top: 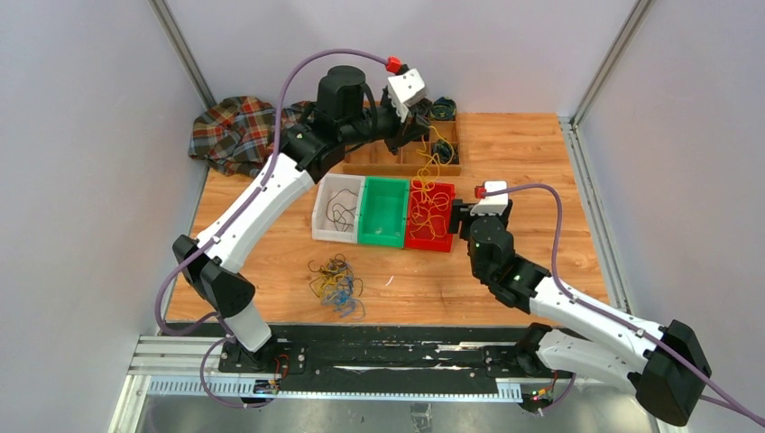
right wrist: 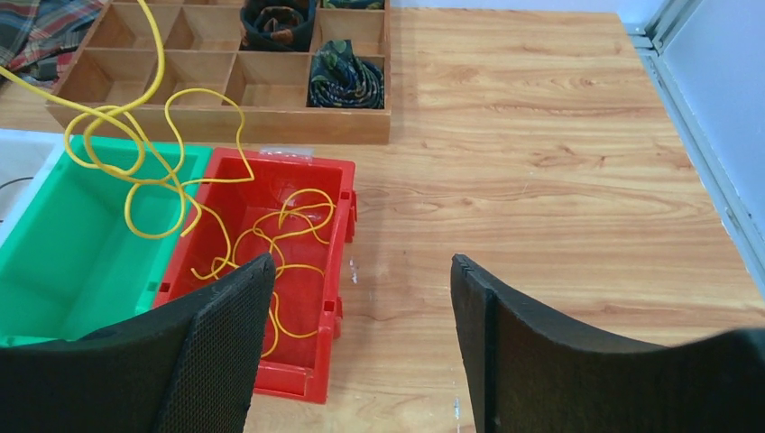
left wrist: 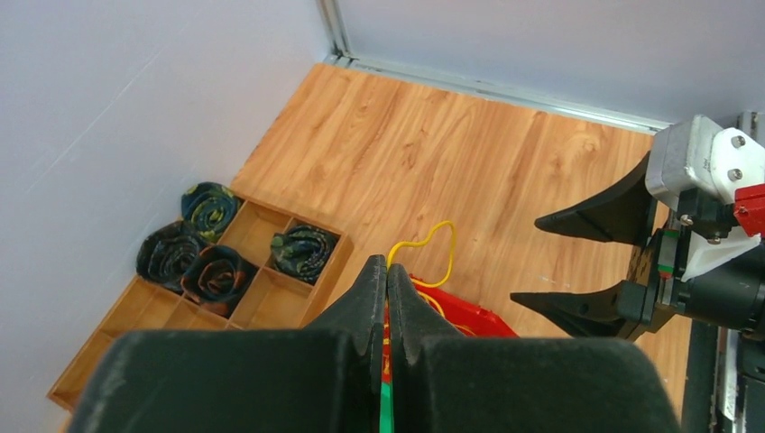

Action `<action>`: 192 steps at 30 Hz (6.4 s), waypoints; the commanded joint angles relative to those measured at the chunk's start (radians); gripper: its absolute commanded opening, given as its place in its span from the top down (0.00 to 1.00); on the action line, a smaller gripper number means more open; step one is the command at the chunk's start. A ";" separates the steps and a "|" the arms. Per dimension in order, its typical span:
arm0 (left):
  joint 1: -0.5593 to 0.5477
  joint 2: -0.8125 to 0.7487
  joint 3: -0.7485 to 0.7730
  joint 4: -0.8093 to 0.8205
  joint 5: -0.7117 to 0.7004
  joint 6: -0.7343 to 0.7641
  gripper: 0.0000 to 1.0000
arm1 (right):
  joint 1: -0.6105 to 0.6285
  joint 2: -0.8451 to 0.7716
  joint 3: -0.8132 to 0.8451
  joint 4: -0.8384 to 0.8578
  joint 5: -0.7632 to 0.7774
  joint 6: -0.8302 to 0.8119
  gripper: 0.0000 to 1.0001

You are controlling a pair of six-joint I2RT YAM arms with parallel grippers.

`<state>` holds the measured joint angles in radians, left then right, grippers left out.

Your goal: Untangle the cables

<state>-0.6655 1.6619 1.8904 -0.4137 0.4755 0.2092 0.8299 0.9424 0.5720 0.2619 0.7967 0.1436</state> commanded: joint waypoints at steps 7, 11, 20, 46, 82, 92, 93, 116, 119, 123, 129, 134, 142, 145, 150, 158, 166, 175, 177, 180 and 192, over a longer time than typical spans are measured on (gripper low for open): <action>-0.019 0.058 -0.008 0.030 -0.029 -0.009 1.00 | -0.043 -0.027 -0.055 -0.036 -0.027 0.100 0.29; -0.026 0.070 -0.034 0.011 -0.042 -0.004 1.00 | -0.063 -0.043 -0.046 -0.093 -0.018 0.151 0.31; -0.047 0.169 -0.134 -0.025 -0.213 0.070 1.00 | -0.128 -0.043 -0.015 -0.182 -0.017 0.305 0.34; -0.144 0.475 -0.146 -0.024 -0.462 0.197 0.99 | -0.190 -0.028 0.024 -0.241 -0.080 0.285 0.35; 0.338 -0.367 -0.815 -0.614 -0.064 0.571 0.08 | 0.071 0.267 0.163 -0.130 -0.330 0.191 0.35; 0.349 -0.230 -0.891 -0.510 -0.016 0.616 0.34 | 0.160 0.264 0.101 -0.120 -0.291 0.216 0.43; 0.350 -0.229 -0.898 -0.496 -0.010 0.618 0.36 | 0.161 0.258 0.094 -0.119 -0.290 0.221 0.44; 0.349 -0.286 -0.893 -0.498 0.051 0.601 0.99 | 0.163 0.231 0.080 -0.123 -0.288 0.252 0.61; 0.350 -0.339 -0.825 -0.566 0.059 0.587 0.99 | 0.166 0.236 0.082 -0.092 -0.321 0.237 0.59; 0.349 -0.412 -0.745 -0.648 0.076 0.576 0.99 | 0.189 0.252 0.099 -0.026 -0.368 0.197 0.53; 0.348 -0.489 -0.686 -0.671 0.124 0.494 0.99 | 0.236 0.292 0.141 0.095 -0.466 0.140 0.44; 0.349 -0.510 -0.642 -0.671 0.176 0.406 0.99 | 0.296 0.323 0.187 0.199 -0.549 0.075 0.32; 0.346 -0.527 -0.603 -0.671 0.242 0.345 0.99 | 0.351 0.377 0.254 0.290 -0.628 0.027 0.29; 0.344 -0.536 -0.595 -0.674 0.268 0.334 0.99 | 0.351 0.404 0.272 0.317 -0.638 0.036 0.29; 0.334 -0.553 -0.579 -0.682 0.317 0.321 0.99 | 0.351 0.443 0.275 0.388 -0.637 0.037 0.29; 0.315 -0.563 -0.559 -0.701 0.348 0.311 0.99 | 0.351 0.474 0.284 0.452 -0.548 0.024 0.32; 0.305 -0.565 -0.552 -0.714 0.301 0.330 0.99 | 0.351 0.396 0.244 0.410 -0.619 0.024 0.35; 0.291 -0.559 -0.532 -0.713 0.299 0.329 0.99 | 0.351 0.288 0.153 0.376 -0.605 0.028 0.36; 0.283 -0.558 -0.524 -0.714 0.300 0.324 0.99 | 0.351 0.302 0.165 0.372 -0.598 0.020 0.36; 0.277 -0.560 -0.522 -0.713 0.298 0.316 0.99 | 0.351 0.331 0.192 0.379 -0.580 0.012 0.36; 0.255 -0.573 -0.519 -0.714 0.303 0.299 0.99 | 0.351 0.410 0.253 0.461 -0.500 0.004 0.37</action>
<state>-0.3977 1.1080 1.3411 -1.1240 0.7654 0.5232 1.1732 1.3342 0.7753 0.6540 0.2729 0.1596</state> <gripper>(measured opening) 0.011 0.629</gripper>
